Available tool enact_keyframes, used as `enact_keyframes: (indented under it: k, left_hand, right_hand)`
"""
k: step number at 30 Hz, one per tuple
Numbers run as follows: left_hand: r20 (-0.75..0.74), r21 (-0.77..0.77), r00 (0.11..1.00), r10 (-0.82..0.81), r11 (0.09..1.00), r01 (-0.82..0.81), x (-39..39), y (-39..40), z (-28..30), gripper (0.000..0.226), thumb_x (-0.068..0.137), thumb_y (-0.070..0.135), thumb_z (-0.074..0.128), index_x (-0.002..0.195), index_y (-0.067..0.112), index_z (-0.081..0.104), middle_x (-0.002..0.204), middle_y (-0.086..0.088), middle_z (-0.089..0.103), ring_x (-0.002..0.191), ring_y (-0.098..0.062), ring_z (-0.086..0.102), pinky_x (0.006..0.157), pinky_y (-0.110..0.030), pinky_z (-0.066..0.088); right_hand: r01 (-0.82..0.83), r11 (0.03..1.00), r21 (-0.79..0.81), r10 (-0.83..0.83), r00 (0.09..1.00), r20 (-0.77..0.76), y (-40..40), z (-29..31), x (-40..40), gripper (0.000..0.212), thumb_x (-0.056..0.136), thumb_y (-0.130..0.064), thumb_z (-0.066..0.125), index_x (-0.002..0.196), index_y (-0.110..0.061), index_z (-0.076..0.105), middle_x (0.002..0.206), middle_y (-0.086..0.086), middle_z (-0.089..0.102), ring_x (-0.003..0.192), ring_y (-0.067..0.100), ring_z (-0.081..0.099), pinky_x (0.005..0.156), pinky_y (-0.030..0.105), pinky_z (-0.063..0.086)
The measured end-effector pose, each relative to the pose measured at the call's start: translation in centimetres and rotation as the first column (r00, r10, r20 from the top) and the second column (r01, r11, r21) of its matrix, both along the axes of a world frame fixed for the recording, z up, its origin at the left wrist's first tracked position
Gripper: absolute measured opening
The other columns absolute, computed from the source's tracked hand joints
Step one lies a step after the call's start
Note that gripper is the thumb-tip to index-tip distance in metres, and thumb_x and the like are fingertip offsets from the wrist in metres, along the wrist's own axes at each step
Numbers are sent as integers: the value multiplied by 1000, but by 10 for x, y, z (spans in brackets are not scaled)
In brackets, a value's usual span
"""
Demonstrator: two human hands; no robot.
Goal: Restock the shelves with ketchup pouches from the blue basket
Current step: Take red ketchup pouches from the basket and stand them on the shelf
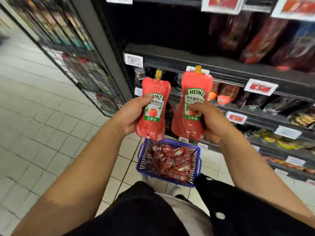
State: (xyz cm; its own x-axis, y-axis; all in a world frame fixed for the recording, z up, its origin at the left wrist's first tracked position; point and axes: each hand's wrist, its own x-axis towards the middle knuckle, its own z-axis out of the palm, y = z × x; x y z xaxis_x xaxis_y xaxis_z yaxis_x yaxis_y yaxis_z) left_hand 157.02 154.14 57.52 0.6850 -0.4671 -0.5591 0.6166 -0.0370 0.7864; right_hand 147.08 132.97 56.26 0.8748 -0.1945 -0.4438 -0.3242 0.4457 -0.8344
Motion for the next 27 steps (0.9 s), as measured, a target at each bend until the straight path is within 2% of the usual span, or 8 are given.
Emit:
enact_keyframes:
  k: [2,4,8,11,15,21,24,27]
  left_hand:
    - [110,-33,994,6,999,-2,11,0,22,31,103,36,52,111,13,70,108,-15,75,89,-26,75,73,-40,62]
    - [204,-65,979,6,998,7,21,2,41,31,100,40,57,110,16,74,113,-15,74,96,-30,75,74,-41,61]
    - [323,-166,946,22,986,33,48,3,74,33,97,44,60,113,20,75,117,-17,73,103,-33,73,79,-43,59]
    - [389,-232,920,49,972,46,76,3,96,31,97,42,61,113,19,75,114,-16,74,96,-28,75,75,-39,60]
    - [470,-288,881,55,953,95,126,8,125,31,97,41,61,115,19,73,114,-15,74,95,-27,75,74,-37,60]
    - [528,-329,849,30,929,172,214,13,163,25,95,39,63,109,24,75,109,-13,76,91,-25,75,72,-34,60]
    - [538,-338,842,18,920,196,253,7,178,24,93,37,64,110,23,75,109,-12,76,92,-24,75,72,-35,60]
    - [558,-338,830,19,918,207,286,-5,188,21,95,34,61,104,24,78,105,-11,77,90,-23,76,70,-34,60]
  right_hand:
    - [-11,996,-85,18,996,84,2,26,9,30,80,-34,77,105,-17,75,100,11,77,87,28,75,74,40,61]
    - [-27,984,-177,55,987,153,3,51,16,27,84,-43,74,102,-23,76,99,9,78,87,26,76,71,37,60]
    - [-26,937,-348,123,957,262,8,97,37,18,94,-43,66,98,-28,75,95,4,78,87,25,75,75,38,61]
    - [15,914,-405,123,941,314,13,122,57,19,94,-43,66,105,-29,73,102,5,78,92,25,76,78,38,61]
    - [131,897,-422,36,930,365,24,148,90,24,89,-46,68,103,-27,73,99,5,78,87,23,76,70,32,60]
    - [229,865,-445,-38,917,398,43,188,149,32,84,-51,70,101,-24,73,97,8,78,88,28,76,79,46,61]
    - [291,852,-436,-93,903,421,53,200,176,24,86,-46,71,102,-28,72,98,5,78,89,23,76,74,38,61]
    - [353,849,-394,-174,890,421,61,205,196,20,90,-39,72,104,-25,71,99,5,78,88,20,75,70,32,59]
